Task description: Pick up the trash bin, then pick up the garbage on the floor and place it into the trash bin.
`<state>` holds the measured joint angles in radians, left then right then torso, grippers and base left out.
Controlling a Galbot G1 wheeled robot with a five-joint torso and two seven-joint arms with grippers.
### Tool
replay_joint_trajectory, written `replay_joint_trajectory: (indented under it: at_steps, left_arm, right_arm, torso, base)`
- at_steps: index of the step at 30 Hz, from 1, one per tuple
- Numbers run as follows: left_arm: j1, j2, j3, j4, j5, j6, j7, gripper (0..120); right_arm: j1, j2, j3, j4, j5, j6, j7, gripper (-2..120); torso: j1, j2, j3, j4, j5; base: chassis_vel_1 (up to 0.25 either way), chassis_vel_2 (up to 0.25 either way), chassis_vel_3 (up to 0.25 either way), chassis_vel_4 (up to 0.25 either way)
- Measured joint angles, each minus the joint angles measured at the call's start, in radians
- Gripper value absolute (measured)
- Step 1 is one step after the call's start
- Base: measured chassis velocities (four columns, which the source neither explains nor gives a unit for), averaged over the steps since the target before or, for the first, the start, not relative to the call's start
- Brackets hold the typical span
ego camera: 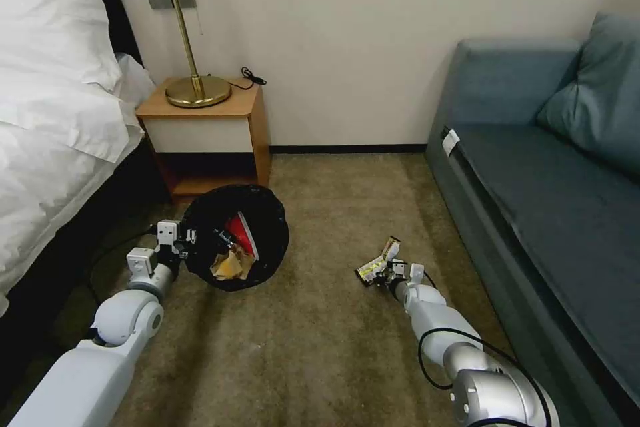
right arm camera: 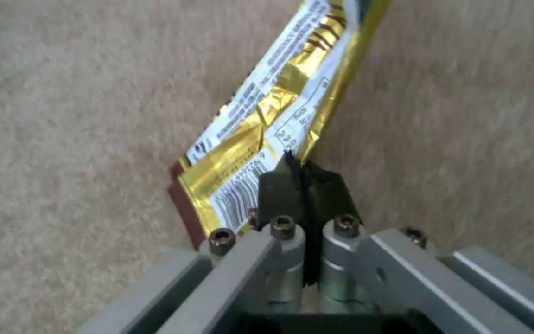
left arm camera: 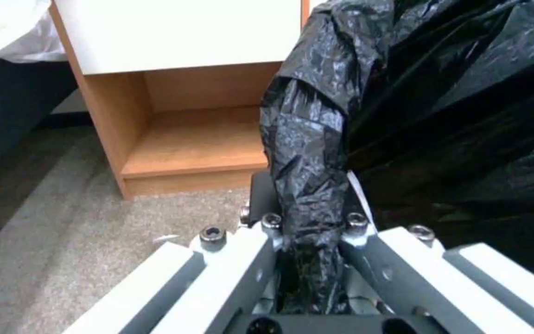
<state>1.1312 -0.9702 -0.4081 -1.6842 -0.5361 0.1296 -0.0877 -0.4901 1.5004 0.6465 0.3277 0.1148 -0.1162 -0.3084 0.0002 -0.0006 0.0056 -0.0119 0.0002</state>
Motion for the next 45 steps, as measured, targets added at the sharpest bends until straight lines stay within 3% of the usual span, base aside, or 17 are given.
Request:
replay_joint_trajectory:
  at_steps: [7,22,45]
  left_arm:
    - [-0.039,-0.015,0.046,-0.024,-0.023,0.040,-0.079,1]
    - [-0.063,-0.044,0.044,-0.009,-0.038,0.041,-0.082,1]
    - [-0.087,-0.074,0.041,0.056,-0.026,0.027,-0.050,1]
  right_arm:
    - [-0.052,-0.083,-0.164,0.223,0.087,0.012,-0.084,0]
    - [-0.113,-0.136,-0.375,0.700,0.346,-0.067,-0.090,0]
    - [-0.133,-0.162,-0.522,1.108,0.501,-0.129,-0.090,0]
  torso:
    - [0.000,0.000,0.000,-0.0007,-0.0002]
    - [0.000,0.000,0.000,0.0000,-0.0003]
    - [0.000,0.000,0.000,-0.0002,-0.0003]
  base:
    - [0.000,0.000,0.000,0.000]
    - [0.000,0.000,0.000,0.000]
    - [0.000,0.000,0.000,0.000]
